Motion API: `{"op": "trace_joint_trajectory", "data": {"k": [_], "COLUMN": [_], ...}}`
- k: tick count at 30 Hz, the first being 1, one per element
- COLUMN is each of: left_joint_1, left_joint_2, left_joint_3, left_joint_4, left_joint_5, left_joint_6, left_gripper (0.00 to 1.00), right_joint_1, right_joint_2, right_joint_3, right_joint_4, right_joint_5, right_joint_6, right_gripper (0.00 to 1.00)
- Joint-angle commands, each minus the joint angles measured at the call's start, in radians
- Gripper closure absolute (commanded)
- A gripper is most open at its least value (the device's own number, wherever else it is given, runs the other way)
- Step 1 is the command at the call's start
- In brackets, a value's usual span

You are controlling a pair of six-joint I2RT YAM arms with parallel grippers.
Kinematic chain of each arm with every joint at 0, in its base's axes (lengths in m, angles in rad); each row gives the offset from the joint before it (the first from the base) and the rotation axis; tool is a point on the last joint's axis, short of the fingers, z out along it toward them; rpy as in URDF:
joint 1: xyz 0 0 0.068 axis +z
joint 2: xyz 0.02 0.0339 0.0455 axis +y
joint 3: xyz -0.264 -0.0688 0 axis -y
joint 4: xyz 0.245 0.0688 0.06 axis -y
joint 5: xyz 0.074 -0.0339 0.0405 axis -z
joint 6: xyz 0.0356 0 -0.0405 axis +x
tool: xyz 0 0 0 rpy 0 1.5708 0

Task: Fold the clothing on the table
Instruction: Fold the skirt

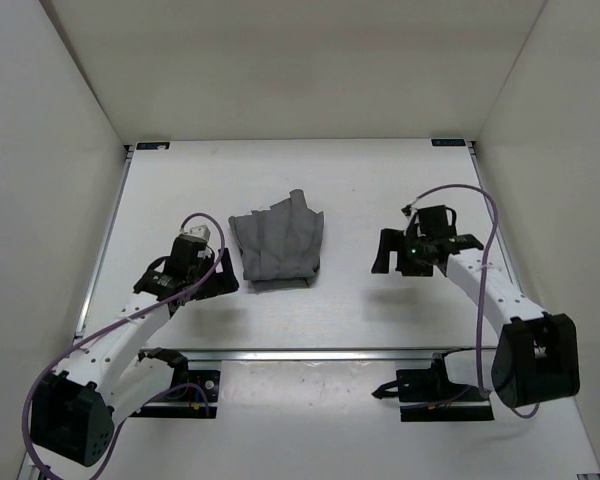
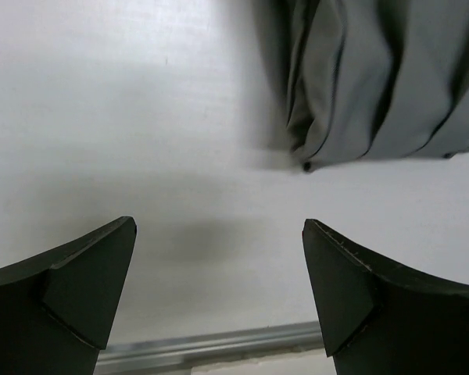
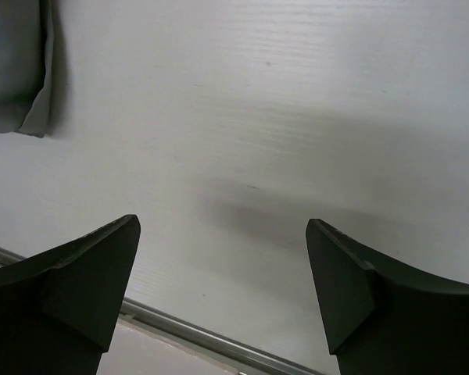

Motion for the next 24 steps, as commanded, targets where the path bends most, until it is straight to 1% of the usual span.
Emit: {"op": "trace_joint_trajectory", "data": {"k": [1, 4, 7, 8, 10, 11, 13, 15, 16, 20, 24], "left_joint_1": [0.006, 0.017, 0.02, 0.015, 0.014, 0.002, -0.003, 0.001, 0.003, 0.018, 0.015], "left_joint_2": [-0.027, -0.036, -0.061, -0.062, -0.065, -0.064, -0.061, -0.071, -0.088, -0.13, -0.131], "left_joint_3": [-0.02, -0.029, -0.054, -0.066, -0.08, -0.078, -0.069, -0.063, -0.063, -0.084, -0.106], "left_joint_4": [-0.013, -0.008, 0.004, 0.013, 0.029, 0.038, 0.026, 0.024, 0.026, 0.027, 0.049], "left_joint_5": [0.067, 0.1, 0.129, 0.136, 0.146, 0.15, 0.127, 0.129, 0.127, 0.123, 0.129], "left_joint_6": [-0.027, -0.032, -0.05, -0.055, -0.063, -0.064, -0.067, -0.063, -0.058, -0.066, -0.089], "left_gripper": [0.01, 0.01, 0.01, 0.02, 0.01, 0.01, 0.02, 0.01, 0.02, 0.01, 0.01], "right_joint_1": [-0.051, -0.068, -0.067, -0.067, -0.071, -0.076, -0.077, -0.071, -0.056, -0.062, -0.047], "right_joint_2": [-0.123, -0.137, -0.113, -0.094, -0.088, -0.077, -0.08, -0.074, -0.068, -0.016, 0.008], "right_joint_3": [-0.048, -0.046, -0.022, -0.025, -0.033, -0.045, -0.036, -0.019, -0.016, 0.017, 0.038], "right_joint_4": [0.115, 0.147, 0.143, 0.144, 0.16, 0.17, 0.187, 0.19, 0.186, 0.18, 0.177], "right_joint_5": [-0.043, -0.051, -0.067, -0.069, -0.066, -0.089, -0.106, -0.109, -0.106, -0.114, -0.1], "right_joint_6": [0.021, 0.013, -0.004, -0.018, -0.012, -0.003, 0.002, 0.001, -0.002, -0.021, -0.027], "right_gripper": [0.15, 0.13, 0.1, 0.11, 0.08, 0.08, 0.07, 0.04, 0.04, 0.02, 0.01]}}
